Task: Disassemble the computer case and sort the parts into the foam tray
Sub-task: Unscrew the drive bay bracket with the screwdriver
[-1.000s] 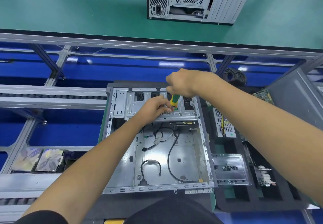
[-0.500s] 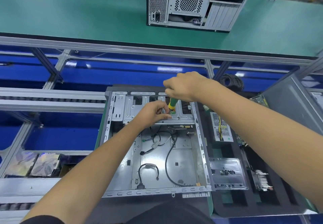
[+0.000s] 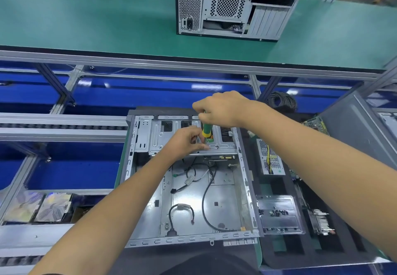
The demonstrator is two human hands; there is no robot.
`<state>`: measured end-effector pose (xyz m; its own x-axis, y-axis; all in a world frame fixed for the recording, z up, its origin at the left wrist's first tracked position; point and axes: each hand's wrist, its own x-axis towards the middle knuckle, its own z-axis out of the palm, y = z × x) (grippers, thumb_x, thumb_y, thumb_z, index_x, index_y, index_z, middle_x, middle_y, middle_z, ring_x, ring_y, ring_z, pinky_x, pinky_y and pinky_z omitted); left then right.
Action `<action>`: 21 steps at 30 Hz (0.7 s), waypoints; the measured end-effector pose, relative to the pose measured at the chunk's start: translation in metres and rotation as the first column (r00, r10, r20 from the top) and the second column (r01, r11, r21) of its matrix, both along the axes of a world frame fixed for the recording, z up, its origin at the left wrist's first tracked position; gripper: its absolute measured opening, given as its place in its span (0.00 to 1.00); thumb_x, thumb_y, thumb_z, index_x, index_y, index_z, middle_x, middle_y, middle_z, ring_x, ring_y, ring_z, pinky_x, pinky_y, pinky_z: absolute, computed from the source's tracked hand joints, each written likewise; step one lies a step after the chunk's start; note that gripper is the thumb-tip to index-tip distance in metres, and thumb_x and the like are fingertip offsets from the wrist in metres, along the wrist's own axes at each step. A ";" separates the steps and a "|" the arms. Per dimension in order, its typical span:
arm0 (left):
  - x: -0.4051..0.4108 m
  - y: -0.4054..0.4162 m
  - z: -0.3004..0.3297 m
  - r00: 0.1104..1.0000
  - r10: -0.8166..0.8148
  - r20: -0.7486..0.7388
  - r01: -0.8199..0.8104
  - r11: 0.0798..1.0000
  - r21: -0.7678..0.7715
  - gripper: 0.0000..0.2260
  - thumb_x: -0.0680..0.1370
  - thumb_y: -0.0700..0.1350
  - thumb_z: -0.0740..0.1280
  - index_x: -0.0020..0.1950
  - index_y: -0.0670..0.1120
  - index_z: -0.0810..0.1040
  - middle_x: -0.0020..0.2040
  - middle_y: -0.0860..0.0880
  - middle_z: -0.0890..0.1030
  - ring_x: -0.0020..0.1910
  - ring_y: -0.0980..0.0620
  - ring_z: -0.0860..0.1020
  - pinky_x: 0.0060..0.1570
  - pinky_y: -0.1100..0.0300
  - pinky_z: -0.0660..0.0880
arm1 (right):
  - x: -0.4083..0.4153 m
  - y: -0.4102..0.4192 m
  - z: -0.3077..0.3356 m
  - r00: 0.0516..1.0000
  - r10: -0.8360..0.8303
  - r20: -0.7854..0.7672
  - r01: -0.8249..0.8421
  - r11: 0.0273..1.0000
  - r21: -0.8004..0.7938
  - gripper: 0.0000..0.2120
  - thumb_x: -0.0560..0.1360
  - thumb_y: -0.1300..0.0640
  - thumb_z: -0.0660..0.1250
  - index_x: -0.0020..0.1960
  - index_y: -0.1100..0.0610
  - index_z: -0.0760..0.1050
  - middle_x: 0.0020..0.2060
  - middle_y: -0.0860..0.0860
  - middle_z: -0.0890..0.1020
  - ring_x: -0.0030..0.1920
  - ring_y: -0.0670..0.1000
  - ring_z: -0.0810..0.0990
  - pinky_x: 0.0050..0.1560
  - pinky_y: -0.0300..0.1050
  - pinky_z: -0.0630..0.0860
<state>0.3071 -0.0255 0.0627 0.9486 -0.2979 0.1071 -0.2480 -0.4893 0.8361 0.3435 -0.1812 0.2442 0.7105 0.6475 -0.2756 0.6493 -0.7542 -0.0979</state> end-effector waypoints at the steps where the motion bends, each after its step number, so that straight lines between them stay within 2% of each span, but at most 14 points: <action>1: 0.000 0.000 0.000 1.000 -0.001 -0.001 0.001 1.000 -0.001 0.14 0.68 0.50 0.82 0.37 0.59 0.77 0.33 0.65 0.73 0.31 0.59 0.67 0.30 0.69 0.62 | 0.000 0.001 0.004 0.998 -0.008 -0.059 0.008 1.000 0.007 0.04 0.74 0.53 0.62 0.41 0.48 0.73 0.37 0.44 0.79 0.38 0.45 0.74 0.36 0.46 0.63; 3: 0.000 0.002 0.000 1.000 0.000 -0.001 0.001 1.000 0.027 0.13 0.67 0.52 0.83 0.40 0.55 0.79 0.33 0.65 0.72 0.31 0.58 0.66 0.30 0.67 0.62 | -0.001 0.002 0.008 0.989 -0.006 -0.145 0.011 0.999 0.034 0.11 0.69 0.59 0.63 0.42 0.45 0.79 0.41 0.42 0.77 0.40 0.42 0.75 0.36 0.47 0.69; 5: 0.001 0.002 0.001 1.000 -0.002 0.003 0.002 0.999 0.049 0.13 0.67 0.53 0.83 0.42 0.51 0.81 0.33 0.64 0.72 0.31 0.58 0.66 0.31 0.65 0.62 | -0.001 0.001 0.008 0.988 -0.002 -0.153 0.002 1.000 -0.001 0.11 0.70 0.57 0.65 0.47 0.44 0.80 0.43 0.43 0.73 0.42 0.46 0.76 0.38 0.48 0.72; 6: 0.000 0.002 0.001 1.000 -0.002 0.006 0.002 0.999 0.053 0.14 0.67 0.54 0.83 0.42 0.51 0.82 0.33 0.64 0.72 0.31 0.58 0.66 0.31 0.65 0.62 | -0.001 0.000 0.007 0.992 0.010 -0.125 -0.014 0.999 -0.035 0.08 0.73 0.52 0.67 0.51 0.43 0.77 0.44 0.44 0.72 0.44 0.48 0.76 0.38 0.48 0.70; 8: -0.001 0.001 0.003 1.000 0.000 0.019 -0.001 0.998 0.063 0.14 0.67 0.54 0.83 0.42 0.49 0.82 0.34 0.64 0.73 0.31 0.57 0.67 0.31 0.66 0.62 | 0.002 -0.001 0.006 0.999 0.047 -0.006 -0.047 0.993 -0.111 0.10 0.78 0.42 0.62 0.54 0.45 0.72 0.44 0.45 0.75 0.42 0.50 0.75 0.36 0.48 0.66; 11: -0.002 0.001 0.006 1.000 0.012 0.022 -0.014 0.998 0.068 0.15 0.67 0.53 0.84 0.43 0.48 0.82 0.32 0.59 0.71 0.31 0.57 0.67 0.32 0.65 0.63 | 0.004 -0.003 0.005 0.989 0.090 0.119 -0.071 0.985 -0.156 0.10 0.82 0.45 0.54 0.47 0.50 0.67 0.35 0.49 0.73 0.34 0.49 0.69 0.33 0.47 0.61; 13: -0.003 0.000 0.008 1.000 0.019 0.021 -0.021 0.998 0.067 0.14 0.67 0.51 0.84 0.43 0.47 0.82 0.33 0.58 0.70 0.31 0.57 0.67 0.33 0.64 0.64 | 0.006 -0.003 0.006 0.994 0.088 0.059 -0.079 0.988 -0.136 0.08 0.80 0.50 0.58 0.43 0.49 0.67 0.34 0.47 0.73 0.34 0.49 0.69 0.33 0.46 0.60; 15: -0.004 0.000 0.009 0.999 0.018 0.033 -0.021 0.997 0.080 0.13 0.68 0.49 0.83 0.43 0.47 0.82 0.32 0.58 0.69 0.31 0.57 0.67 0.32 0.65 0.63 | 0.009 -0.004 0.011 0.991 0.036 -0.128 -0.043 0.997 -0.057 0.04 0.75 0.57 0.64 0.42 0.50 0.74 0.39 0.47 0.77 0.38 0.53 0.74 0.33 0.45 0.64; 17: -0.004 0.000 0.009 0.999 0.015 0.029 -0.018 0.996 0.084 0.12 0.69 0.48 0.83 0.44 0.46 0.82 0.34 0.57 0.71 0.31 0.57 0.66 0.33 0.65 0.63 | 0.011 -0.005 0.015 0.965 0.027 -0.261 -0.029 1.000 -0.004 0.14 0.70 0.66 0.63 0.42 0.49 0.81 0.45 0.52 0.79 0.44 0.58 0.78 0.32 0.42 0.68; 19: -0.004 0.000 0.009 1.000 0.006 0.019 -0.007 0.997 0.076 0.12 0.69 0.47 0.82 0.45 0.46 0.82 0.38 0.56 0.75 0.32 0.57 0.66 0.34 0.65 0.64 | 0.011 -0.009 0.013 0.956 0.030 -0.293 -0.033 0.999 -0.007 0.17 0.71 0.66 0.65 0.52 0.48 0.82 0.47 0.52 0.78 0.47 0.56 0.79 0.34 0.44 0.71; 21: -0.004 0.000 0.008 1.000 -0.006 0.021 0.005 0.998 0.065 0.12 0.70 0.46 0.82 0.45 0.46 0.82 0.42 0.56 0.78 0.32 0.57 0.67 0.34 0.67 0.64 | 0.012 -0.010 0.009 0.953 -0.001 -0.303 0.004 1.000 0.011 0.17 0.77 0.55 0.68 0.64 0.45 0.73 0.47 0.50 0.78 0.47 0.53 0.78 0.42 0.49 0.74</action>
<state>0.3033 -0.0253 0.0703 0.9445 -0.3103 0.1078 -0.2687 -0.5407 0.7972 0.3556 -0.1916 0.2537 0.5961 0.6503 -0.4710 0.5859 -0.7534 -0.2986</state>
